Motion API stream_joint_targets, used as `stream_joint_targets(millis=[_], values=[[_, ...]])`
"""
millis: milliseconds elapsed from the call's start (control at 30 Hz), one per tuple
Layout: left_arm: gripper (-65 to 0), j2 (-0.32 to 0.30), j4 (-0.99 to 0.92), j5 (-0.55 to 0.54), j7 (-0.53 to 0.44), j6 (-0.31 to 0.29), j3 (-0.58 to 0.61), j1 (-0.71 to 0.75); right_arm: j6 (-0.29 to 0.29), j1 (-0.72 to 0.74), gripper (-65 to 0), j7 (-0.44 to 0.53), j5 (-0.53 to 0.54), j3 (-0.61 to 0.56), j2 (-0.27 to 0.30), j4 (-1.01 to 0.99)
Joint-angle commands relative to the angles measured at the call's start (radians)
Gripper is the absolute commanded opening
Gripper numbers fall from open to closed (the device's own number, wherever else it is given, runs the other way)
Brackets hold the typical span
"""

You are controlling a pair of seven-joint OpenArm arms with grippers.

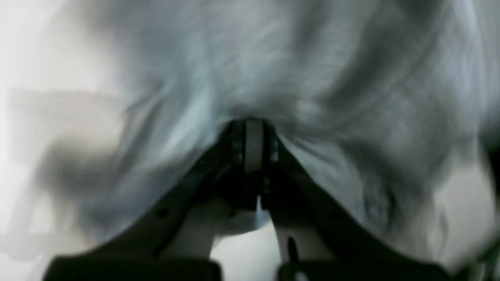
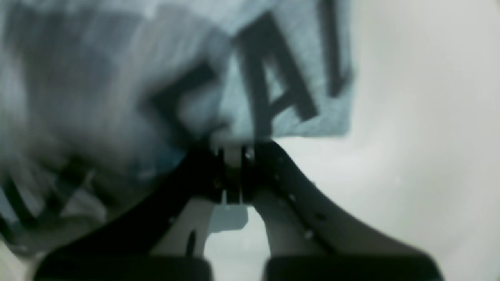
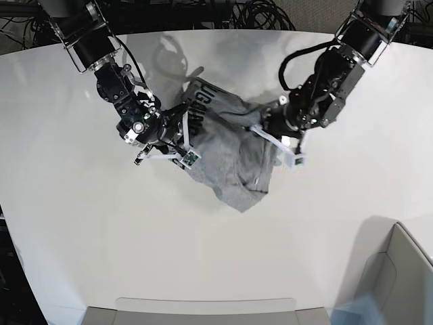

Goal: Fold the T-shirt properly
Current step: 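Grasp the bundle with both grippers and press it into a square, then drag the folded shirt with the left gripper toward the table edge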

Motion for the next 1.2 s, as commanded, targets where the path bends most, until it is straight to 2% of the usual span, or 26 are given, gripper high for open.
stream_joint_targets(millis=[0, 133, 267, 367, 533, 667, 733, 833, 967, 1167], values=[[-65.0, -0.009, -0.001, 0.003, -0.007, 0.000, -0.043, -0.018, 0.010, -0.011, -65.0, -0.014, 0.018, -0.029, 0.003, 0.017], [-65.0, 0.017, -0.066, 0.003, -0.007, -0.001, -0.119, -0.115, 0.009, -0.051, -65.0, -0.014, 0.018, -0.123, -0.018, 0.099], [-65.0, 0.057, -0.119, -0.003, -0.007, -0.001, -0.120, -0.204, 0.006, -0.086, -65.0, -0.014, 0.018, -0.117, -0.015, 0.200], [-65.0, 0.061, -0.103, -0.005, -0.010, -0.001, -0.128, -0.216, 0.006, -0.129, -65.0, -0.017, 0.018, -0.017, -0.014, 0.294], [-65.0, 0.061, 0.033, -0.006, -0.007, -0.001, -0.117, -0.202, 0.006, -0.189, -65.0, -0.015, 0.018, 0.255, -0.024, 0.392], [-65.0, 0.086, 0.170, -0.006, -0.007, 0.004, -0.119, -0.107, 0.007, -0.197, -65.0, -0.015, 0.018, 0.499, -0.061, 0.389], [-65.0, 0.107, 0.185, -0.005, -0.007, 0.000, -0.114, -0.079, 0.010, -0.206, -65.0, -0.015, 0.018, 0.584, -0.074, 0.389], [-65.0, 0.144, 0.159, 0.006, -0.007, 0.000, -0.050, -0.072, 0.010, -0.217, -65.0, -0.015, 0.018, 0.631, -0.070, 0.387], [-65.0, 0.149, 0.108, 0.034, -0.007, 0.000, 0.079, -0.081, 0.010, -0.249, -65.0, -0.014, 0.018, 0.650, -0.067, 0.387], [-65.0, 0.146, -0.123, 0.038, -0.007, -0.001, 0.181, -0.082, 0.012, -0.287, -65.0, -0.014, 0.018, 0.644, -0.067, 0.387]])
